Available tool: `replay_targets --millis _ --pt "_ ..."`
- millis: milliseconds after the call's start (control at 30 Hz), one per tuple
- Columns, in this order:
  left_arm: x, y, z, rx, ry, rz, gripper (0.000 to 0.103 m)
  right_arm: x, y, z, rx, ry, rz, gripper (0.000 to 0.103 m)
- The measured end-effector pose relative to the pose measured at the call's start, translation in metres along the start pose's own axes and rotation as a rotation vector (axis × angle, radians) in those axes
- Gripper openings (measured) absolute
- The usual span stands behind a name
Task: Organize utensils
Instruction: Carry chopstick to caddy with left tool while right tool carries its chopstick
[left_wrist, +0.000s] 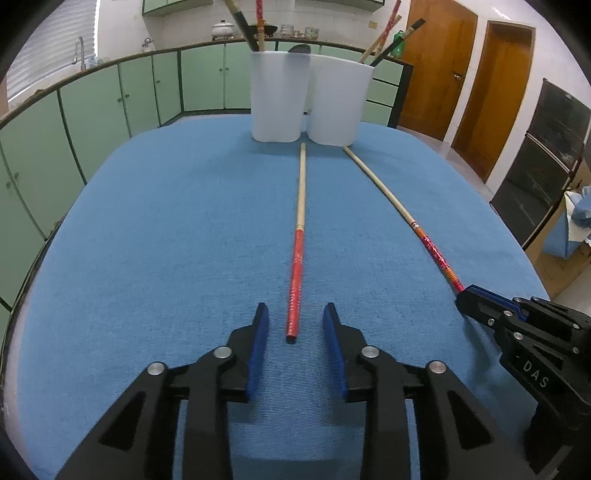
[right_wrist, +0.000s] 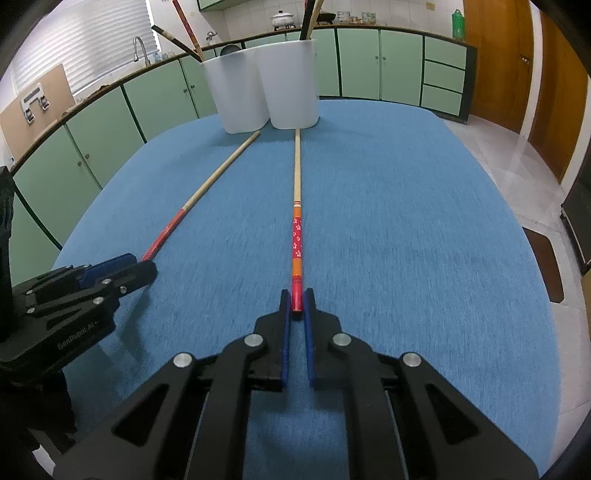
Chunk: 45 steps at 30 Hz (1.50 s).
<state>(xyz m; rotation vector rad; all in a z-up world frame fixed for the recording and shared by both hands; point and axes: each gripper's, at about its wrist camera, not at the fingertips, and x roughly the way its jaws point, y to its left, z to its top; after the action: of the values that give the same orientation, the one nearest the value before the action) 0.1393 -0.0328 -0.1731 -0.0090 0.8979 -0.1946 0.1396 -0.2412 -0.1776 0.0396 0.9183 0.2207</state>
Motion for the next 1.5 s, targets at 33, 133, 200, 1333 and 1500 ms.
replay_targets --millis 33,133,200,1333,1500 --pt "0.001 0.000 0.001 0.000 0.000 0.003 0.031 0.001 0.001 0.000 -0.002 -0.001 -0.002 0.007" --pt "0.001 0.001 0.001 -0.012 -0.002 0.006 0.026 0.002 0.001 0.001 -0.003 -0.001 -0.001 0.007" --pt "0.000 0.002 0.000 -0.020 -0.004 0.009 0.021 0.001 0.000 0.001 0.002 -0.002 0.002 0.006" --pt "-0.131 0.010 0.075 0.003 -0.340 -0.042 0.006 -0.119 0.007 0.075 -0.080 -0.319 0.050 0.005" --pt "-0.140 0.007 0.101 0.032 -0.369 -0.083 0.006 -0.134 0.007 0.105 -0.090 -0.342 0.100 0.005"
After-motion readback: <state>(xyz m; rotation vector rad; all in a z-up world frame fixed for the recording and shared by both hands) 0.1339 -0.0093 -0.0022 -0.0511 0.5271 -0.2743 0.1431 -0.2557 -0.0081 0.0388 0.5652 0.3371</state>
